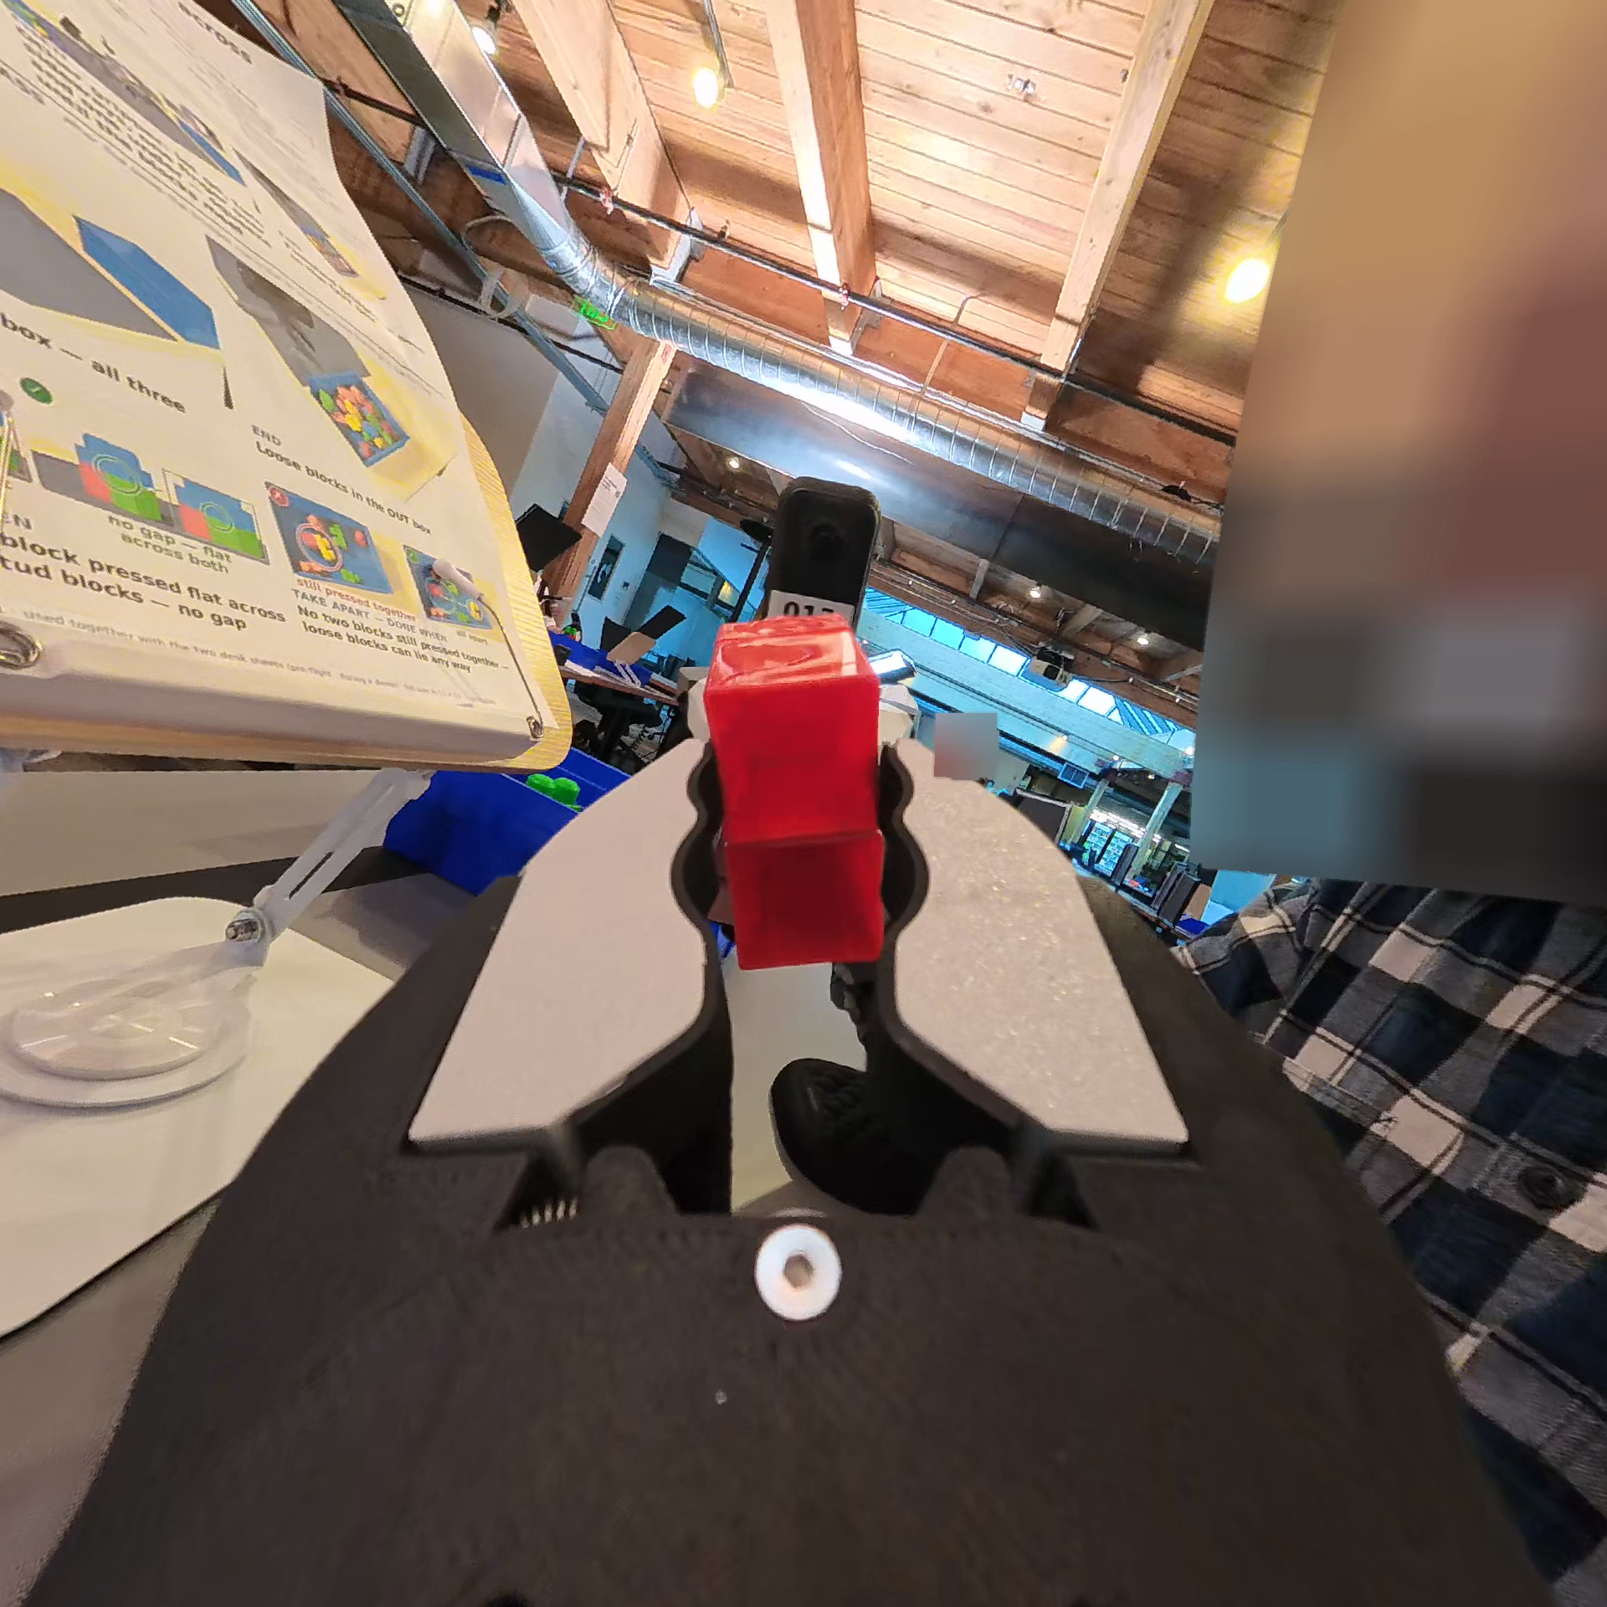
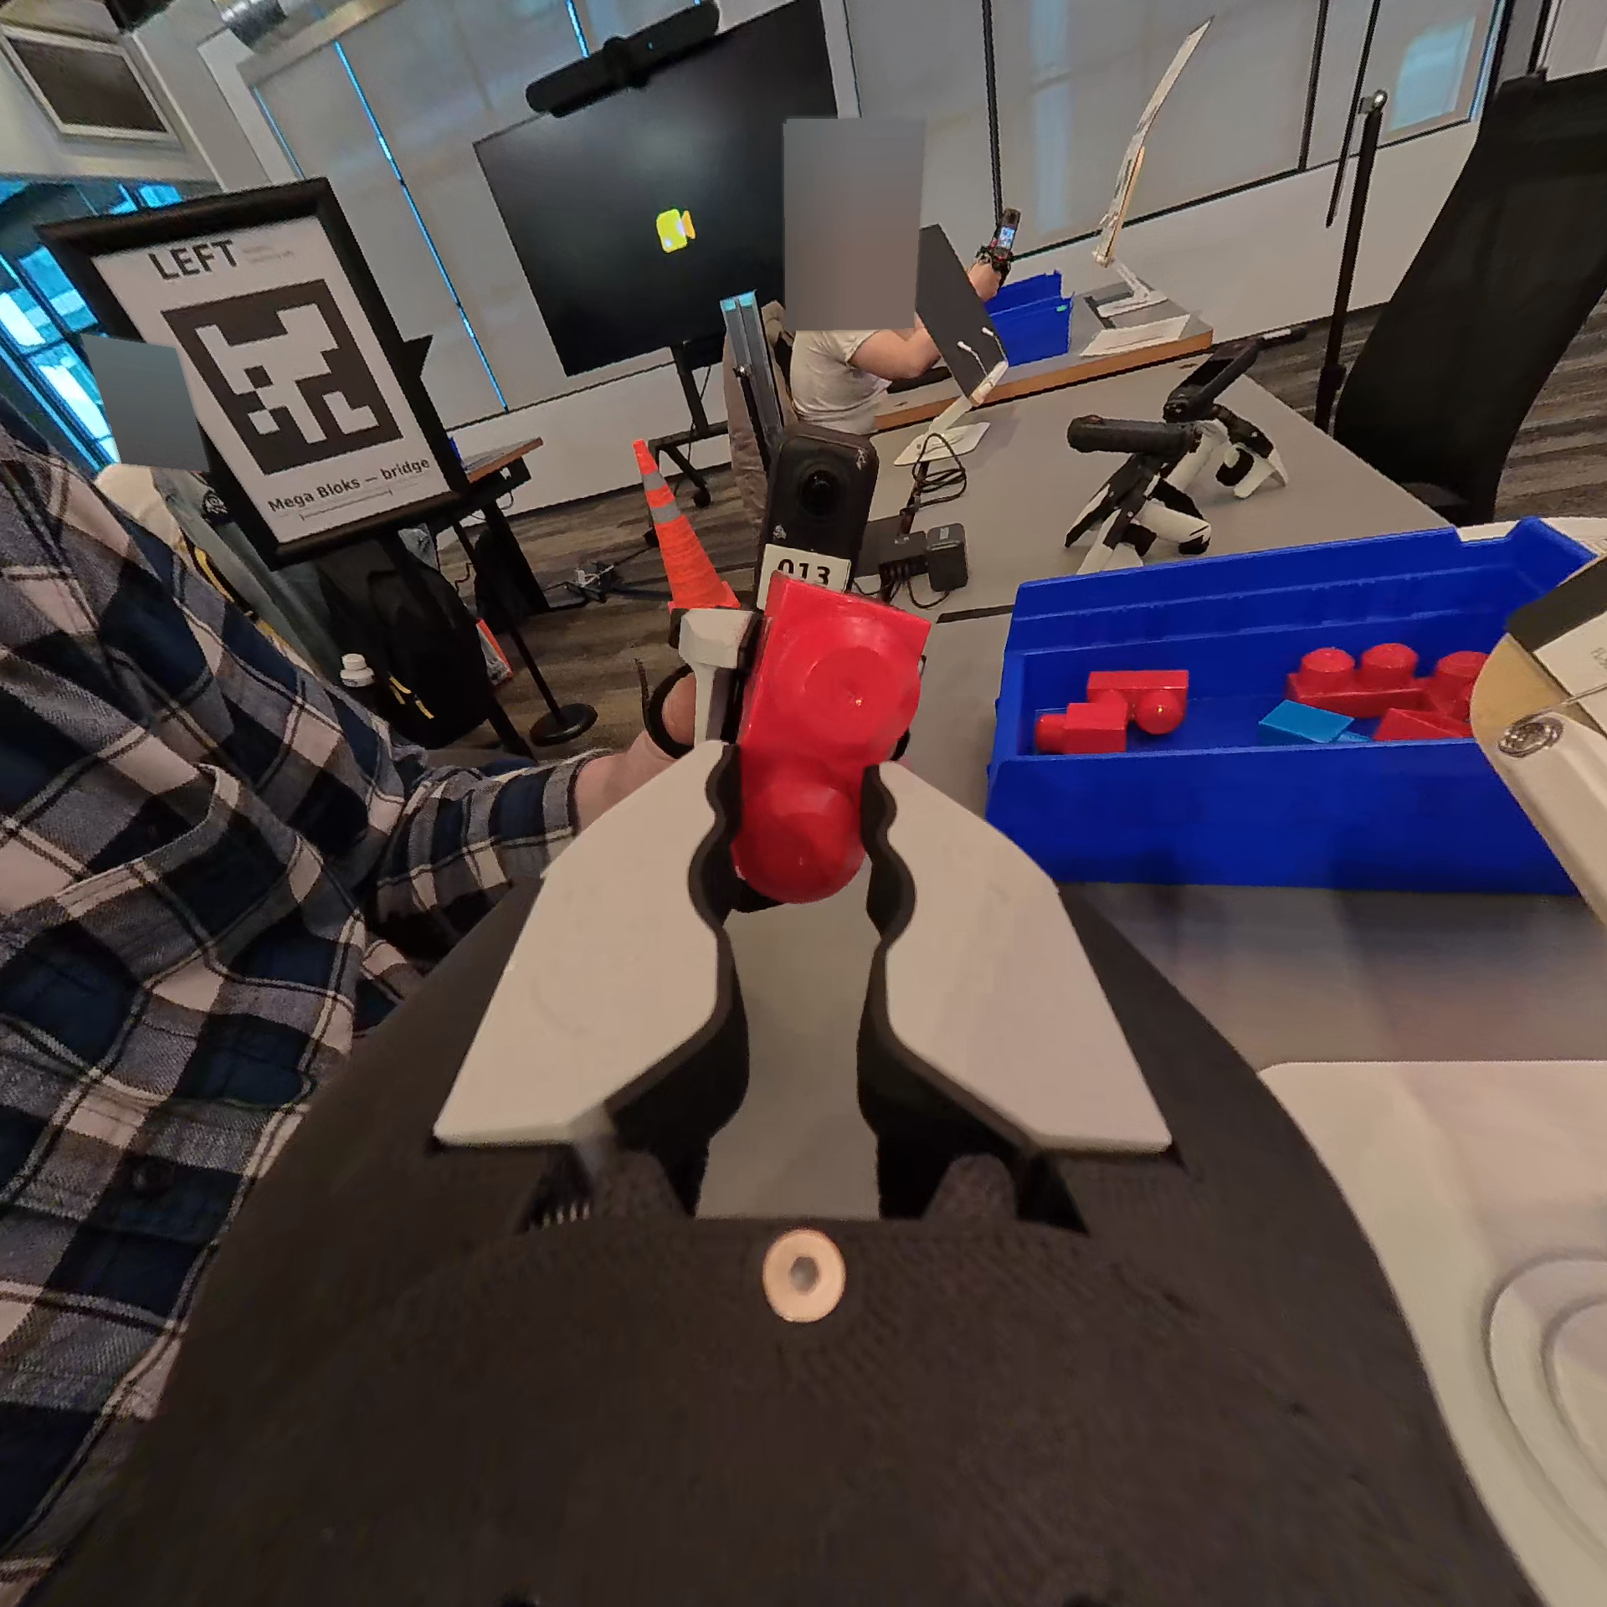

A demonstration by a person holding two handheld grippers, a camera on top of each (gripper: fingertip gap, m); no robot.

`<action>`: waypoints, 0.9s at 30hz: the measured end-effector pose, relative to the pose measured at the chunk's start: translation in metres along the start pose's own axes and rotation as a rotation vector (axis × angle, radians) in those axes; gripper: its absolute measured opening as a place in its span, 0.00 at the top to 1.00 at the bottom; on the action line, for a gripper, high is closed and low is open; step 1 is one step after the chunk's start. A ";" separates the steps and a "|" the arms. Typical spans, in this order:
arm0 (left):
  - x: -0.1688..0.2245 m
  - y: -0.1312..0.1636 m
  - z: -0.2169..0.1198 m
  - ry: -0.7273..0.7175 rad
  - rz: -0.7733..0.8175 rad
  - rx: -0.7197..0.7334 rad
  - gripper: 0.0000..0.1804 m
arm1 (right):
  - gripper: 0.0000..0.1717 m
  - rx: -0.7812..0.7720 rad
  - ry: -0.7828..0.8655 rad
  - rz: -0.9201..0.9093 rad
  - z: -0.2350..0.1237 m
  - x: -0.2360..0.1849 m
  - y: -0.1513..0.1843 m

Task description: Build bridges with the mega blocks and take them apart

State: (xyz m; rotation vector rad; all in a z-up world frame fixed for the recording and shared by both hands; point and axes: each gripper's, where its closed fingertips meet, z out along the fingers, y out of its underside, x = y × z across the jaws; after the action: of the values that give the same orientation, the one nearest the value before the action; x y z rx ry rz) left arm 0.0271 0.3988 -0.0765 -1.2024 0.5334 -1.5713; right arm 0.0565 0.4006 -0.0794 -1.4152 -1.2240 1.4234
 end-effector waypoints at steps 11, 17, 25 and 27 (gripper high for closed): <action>-0.003 0.007 -0.003 -0.010 -0.053 -0.001 0.81 | 0.85 -0.023 0.038 -0.038 0.002 0.001 0.001; -0.005 0.006 0.000 -0.033 -0.023 -0.007 0.82 | 0.76 -0.010 0.035 0.020 0.002 0.004 0.001; -0.001 0.013 0.006 -0.007 -0.026 -0.074 0.77 | 0.80 0.091 0.019 0.077 0.000 0.006 -0.004; -0.002 0.024 0.008 -0.010 -0.026 -0.133 0.77 | 0.80 0.148 0.014 0.108 -0.006 0.010 -0.008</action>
State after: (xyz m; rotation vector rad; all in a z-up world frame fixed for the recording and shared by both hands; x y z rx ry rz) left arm 0.0452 0.3935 -0.0936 -1.3211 0.6261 -1.5710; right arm 0.0609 0.4132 -0.0736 -1.4042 -1.0239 1.5416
